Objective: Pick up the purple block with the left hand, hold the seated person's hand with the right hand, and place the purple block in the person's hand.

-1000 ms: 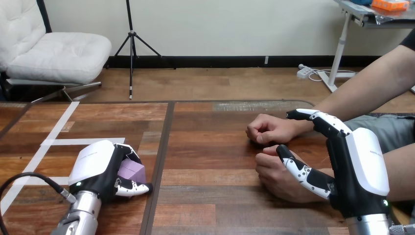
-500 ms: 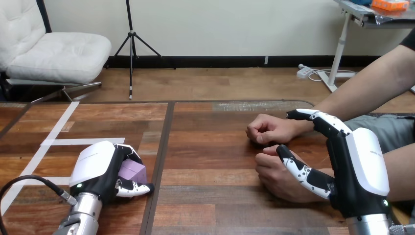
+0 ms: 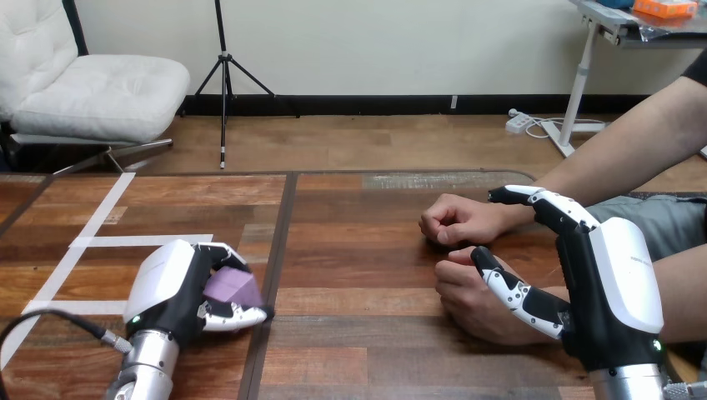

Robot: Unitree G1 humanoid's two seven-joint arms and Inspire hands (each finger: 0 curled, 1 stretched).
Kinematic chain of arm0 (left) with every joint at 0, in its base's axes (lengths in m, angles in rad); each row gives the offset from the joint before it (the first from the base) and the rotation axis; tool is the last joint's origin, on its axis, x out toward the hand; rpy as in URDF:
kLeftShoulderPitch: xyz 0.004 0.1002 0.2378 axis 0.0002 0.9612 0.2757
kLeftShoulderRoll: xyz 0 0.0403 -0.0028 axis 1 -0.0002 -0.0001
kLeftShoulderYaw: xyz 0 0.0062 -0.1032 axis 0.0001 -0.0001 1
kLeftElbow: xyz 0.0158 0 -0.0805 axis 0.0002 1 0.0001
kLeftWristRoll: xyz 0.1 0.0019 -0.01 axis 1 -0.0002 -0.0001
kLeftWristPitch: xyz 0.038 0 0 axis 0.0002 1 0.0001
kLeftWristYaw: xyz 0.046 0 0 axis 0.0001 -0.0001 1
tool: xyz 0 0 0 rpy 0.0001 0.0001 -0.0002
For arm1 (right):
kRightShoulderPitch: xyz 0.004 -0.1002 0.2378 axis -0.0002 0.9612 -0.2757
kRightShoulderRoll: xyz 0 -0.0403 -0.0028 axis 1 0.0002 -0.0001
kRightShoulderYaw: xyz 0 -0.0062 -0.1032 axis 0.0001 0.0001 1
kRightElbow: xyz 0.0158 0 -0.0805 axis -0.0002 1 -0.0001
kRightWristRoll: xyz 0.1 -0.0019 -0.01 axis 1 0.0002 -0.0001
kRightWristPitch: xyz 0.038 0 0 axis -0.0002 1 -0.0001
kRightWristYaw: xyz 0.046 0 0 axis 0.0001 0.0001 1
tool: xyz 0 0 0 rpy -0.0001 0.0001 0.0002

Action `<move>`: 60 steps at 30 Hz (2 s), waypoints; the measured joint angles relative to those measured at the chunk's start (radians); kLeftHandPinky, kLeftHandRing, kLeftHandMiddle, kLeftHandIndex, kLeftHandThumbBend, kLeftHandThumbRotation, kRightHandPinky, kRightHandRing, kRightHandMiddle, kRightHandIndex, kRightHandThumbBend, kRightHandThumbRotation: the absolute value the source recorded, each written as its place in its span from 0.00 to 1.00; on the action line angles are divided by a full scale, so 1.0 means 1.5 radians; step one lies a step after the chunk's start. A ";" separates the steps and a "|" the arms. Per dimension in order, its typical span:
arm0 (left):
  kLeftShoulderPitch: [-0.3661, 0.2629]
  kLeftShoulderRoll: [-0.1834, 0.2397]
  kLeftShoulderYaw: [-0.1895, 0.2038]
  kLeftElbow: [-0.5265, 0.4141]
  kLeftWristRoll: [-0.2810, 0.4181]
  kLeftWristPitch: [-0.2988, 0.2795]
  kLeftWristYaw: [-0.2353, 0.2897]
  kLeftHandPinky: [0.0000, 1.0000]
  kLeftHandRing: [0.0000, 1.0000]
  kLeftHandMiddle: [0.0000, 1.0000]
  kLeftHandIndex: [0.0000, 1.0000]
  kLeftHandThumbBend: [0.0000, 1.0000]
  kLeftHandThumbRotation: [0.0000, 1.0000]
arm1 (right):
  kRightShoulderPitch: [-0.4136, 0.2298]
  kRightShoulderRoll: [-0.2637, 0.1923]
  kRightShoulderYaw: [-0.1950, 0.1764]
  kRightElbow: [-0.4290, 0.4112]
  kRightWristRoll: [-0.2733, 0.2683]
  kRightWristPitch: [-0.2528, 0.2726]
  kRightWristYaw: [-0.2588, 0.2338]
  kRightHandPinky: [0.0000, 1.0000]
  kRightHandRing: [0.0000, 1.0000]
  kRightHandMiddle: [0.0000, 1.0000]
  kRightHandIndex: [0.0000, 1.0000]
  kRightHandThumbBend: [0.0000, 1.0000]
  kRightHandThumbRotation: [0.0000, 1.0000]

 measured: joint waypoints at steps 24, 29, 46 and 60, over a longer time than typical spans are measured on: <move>0.005 -0.112 0.134 0.044 -0.248 -0.183 -0.118 0.30 0.37 0.46 0.47 0.72 0.00 | 0.000 -0.001 -0.006 0.000 0.000 0.009 0.007 0.69 0.78 0.75 0.72 0.47 0.19; 0.005 -0.128 0.148 0.056 -0.256 -0.201 -0.117 0.30 0.36 0.46 0.47 0.72 0.00 | 0.000 -0.001 -0.010 0.000 0.000 0.014 0.013 0.69 0.78 0.75 0.73 0.47 0.19; 0.000 -0.167 0.172 0.080 -0.259 -0.215 -0.108 0.28 0.35 0.46 0.47 0.71 0.00 | 0.000 -0.007 -0.021 -0.015 -0.003 0.041 0.050 0.70 0.79 0.79 0.77 0.52 0.22; -0.019 -0.178 0.184 0.084 -0.258 -0.223 -0.108 0.28 0.35 0.45 0.47 0.71 0.00 | 0.003 -0.067 -0.042 -0.095 -0.013 0.138 0.192 0.75 0.84 0.87 0.85 0.68 0.14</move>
